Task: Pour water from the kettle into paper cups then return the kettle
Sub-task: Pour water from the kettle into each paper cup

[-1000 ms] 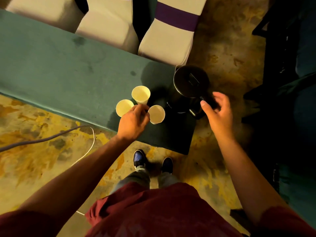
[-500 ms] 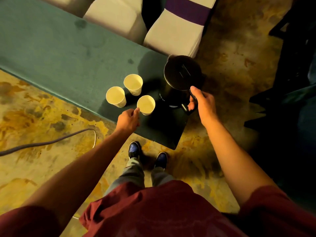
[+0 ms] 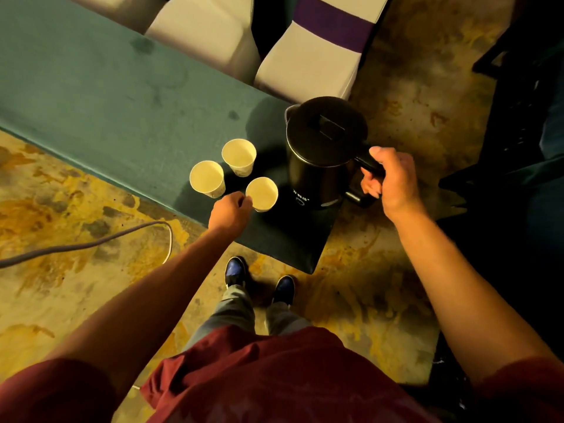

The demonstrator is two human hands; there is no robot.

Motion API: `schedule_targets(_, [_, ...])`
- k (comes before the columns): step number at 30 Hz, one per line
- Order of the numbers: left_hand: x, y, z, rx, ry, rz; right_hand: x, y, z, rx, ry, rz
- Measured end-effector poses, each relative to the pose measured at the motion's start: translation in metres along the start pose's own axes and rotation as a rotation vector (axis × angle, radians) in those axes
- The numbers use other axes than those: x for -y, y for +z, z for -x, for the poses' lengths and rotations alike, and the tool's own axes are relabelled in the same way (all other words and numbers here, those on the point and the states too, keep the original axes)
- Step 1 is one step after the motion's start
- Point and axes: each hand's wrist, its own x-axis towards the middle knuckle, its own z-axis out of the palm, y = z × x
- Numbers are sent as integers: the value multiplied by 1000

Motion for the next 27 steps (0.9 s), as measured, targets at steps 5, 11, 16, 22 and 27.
schedule_targets(5, [2, -6, -5, 54, 68, -116, 14, -15, 35, 71, 8, 88])
schedule_targets(11, [5, -6, -7, 87, 127, -201, 7, -25, 71, 90, 84, 180])
schedule_targets(16, [7, -6, -10, 140, 164, -221, 2, -21, 86, 52, 147, 207])
schedule_targets(22, [6, -5, -13, 149, 181, -222, -1, -17, 90, 49, 219, 309])
schedule_targets(27, [7, -6, -15, 172, 201, -219, 1, -8, 94, 65, 245, 362])
